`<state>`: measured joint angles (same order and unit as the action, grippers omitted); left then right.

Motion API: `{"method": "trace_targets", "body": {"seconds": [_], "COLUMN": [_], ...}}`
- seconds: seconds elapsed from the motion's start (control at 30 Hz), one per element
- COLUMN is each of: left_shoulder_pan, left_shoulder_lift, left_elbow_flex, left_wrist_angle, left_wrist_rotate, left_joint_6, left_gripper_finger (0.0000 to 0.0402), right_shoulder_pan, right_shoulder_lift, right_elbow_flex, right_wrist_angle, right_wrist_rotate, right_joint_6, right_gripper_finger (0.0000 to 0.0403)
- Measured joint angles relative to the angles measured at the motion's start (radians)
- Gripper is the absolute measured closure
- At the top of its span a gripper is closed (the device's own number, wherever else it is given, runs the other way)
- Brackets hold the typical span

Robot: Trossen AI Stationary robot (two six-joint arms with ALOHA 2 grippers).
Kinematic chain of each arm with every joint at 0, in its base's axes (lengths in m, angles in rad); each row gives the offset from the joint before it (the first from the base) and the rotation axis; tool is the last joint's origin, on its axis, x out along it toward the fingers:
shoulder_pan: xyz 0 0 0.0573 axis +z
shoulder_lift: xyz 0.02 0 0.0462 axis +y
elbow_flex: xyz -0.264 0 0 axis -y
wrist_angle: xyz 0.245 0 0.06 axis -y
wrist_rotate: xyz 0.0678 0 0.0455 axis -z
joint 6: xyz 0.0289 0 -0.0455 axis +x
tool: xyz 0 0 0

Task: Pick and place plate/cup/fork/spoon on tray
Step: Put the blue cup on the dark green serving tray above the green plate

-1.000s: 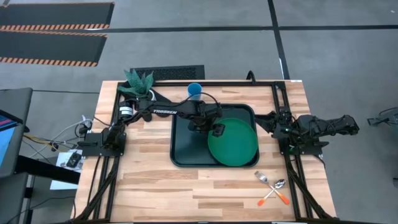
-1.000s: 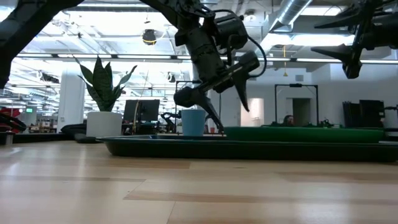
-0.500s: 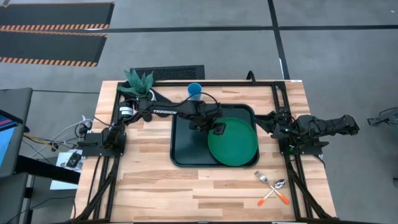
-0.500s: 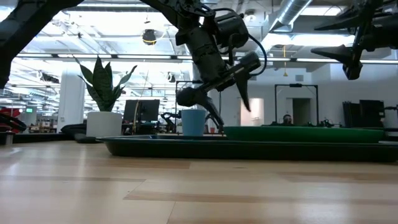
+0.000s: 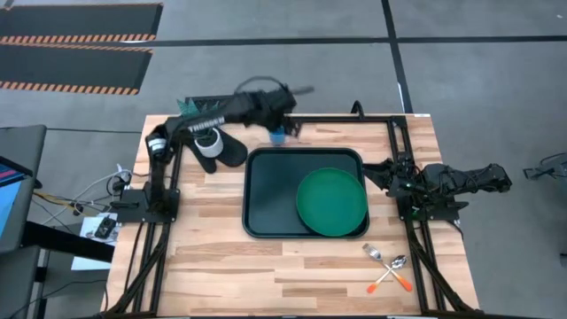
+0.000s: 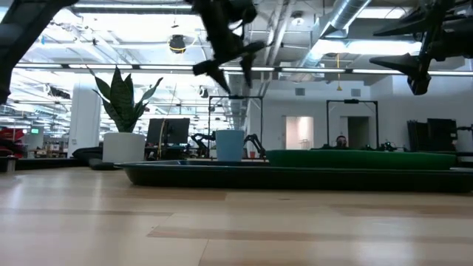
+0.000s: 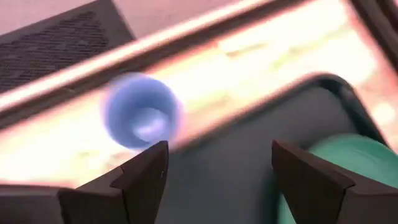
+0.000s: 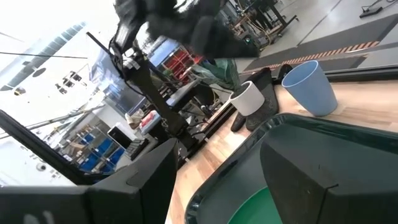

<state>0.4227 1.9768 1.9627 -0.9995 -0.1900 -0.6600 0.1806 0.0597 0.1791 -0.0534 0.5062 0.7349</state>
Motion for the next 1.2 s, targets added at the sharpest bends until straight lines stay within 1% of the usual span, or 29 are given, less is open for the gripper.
{"method": "trace_targets", "body": {"seconds": [0.07, 0.17, 0.33, 0.43, 0.5, 0.57, 0.63, 0.83, 0.9, 0.97, 1.03, 1.2], "left_shoulder_pan": [0.065, 0.148, 0.232, 0.235, 0.231, 0.225, 0.217, 0.212, 0.214, 0.214, 0.214, 0.209], "left_shoulder_lift": [0.004, 0.006, 0.006, 0.023, 0.051, 0.080, 0.108, 0.151, 0.153, 0.153, 0.153, 0.153], "left_elbow_flex": [-0.013, -0.039, -0.051, -0.050, -0.051, -0.051, -0.051, -0.052, -0.052, -0.052, -0.052, -0.060], "left_wrist_angle": [0.005, -0.001, 0.007, 0.028, 0.027, 0.027, 0.021, 0.015, 0.008, 0.016, 0.017, 0.022], "left_wrist_rotate": [0.049, 0.063, 0.106, 0.122, 0.147, 0.196, 0.216, 0.195, 0.195, 0.161, 0.125, 0.128], "left_joint_6": [0.046, 0.136, 0.277, 0.345, 0.383, 0.414, 0.436, 0.443, 0.453, 0.471, 0.491, 0.545], "left_gripper_finger": [0.0135, 0.0135, 0.0135, 0.0137, 0.0142, 0.0148, 0.0153, 0.0171, 0.0189, 0.0217, 0.0254, 0.0358], "right_shoulder_pan": [0.000, 0.000, 0.000, 0.000, 0.000, 0.000, 0.000, 0.000, 0.000, 0.000, 0.000, 0.000], "right_shoulder_lift": [0.000, 0.000, 0.000, 0.000, 0.000, 0.000, 0.000, 0.000, 0.000, 0.000, 0.000, 0.000], "right_elbow_flex": [0.000, 0.000, 0.000, 0.000, 0.000, 0.000, 0.000, 0.000, 0.000, 0.000, 0.000, 0.000], "right_wrist_angle": [0.000, 0.001, 0.001, 0.001, 0.001, 0.000, 0.001, 0.001, 0.002, 0.001, 0.001, 0.001], "right_wrist_rotate": [0.018, 0.065, 0.146, 0.190, 0.208, 0.222, 0.231, 0.254, 0.255, 0.256, 0.256, 0.256], "right_joint_6": [0.001, 0.021, 0.024, 0.023, 0.023, 0.021, 0.019, 0.016, 0.017, 0.017, 0.017, 0.017], "right_gripper_finger": [0.0148, 0.0148, 0.0148, 0.0148, 0.0148, 0.0148, 0.0148, 0.0148, 0.0148, 0.0148, 0.0148, 0.0148]}}
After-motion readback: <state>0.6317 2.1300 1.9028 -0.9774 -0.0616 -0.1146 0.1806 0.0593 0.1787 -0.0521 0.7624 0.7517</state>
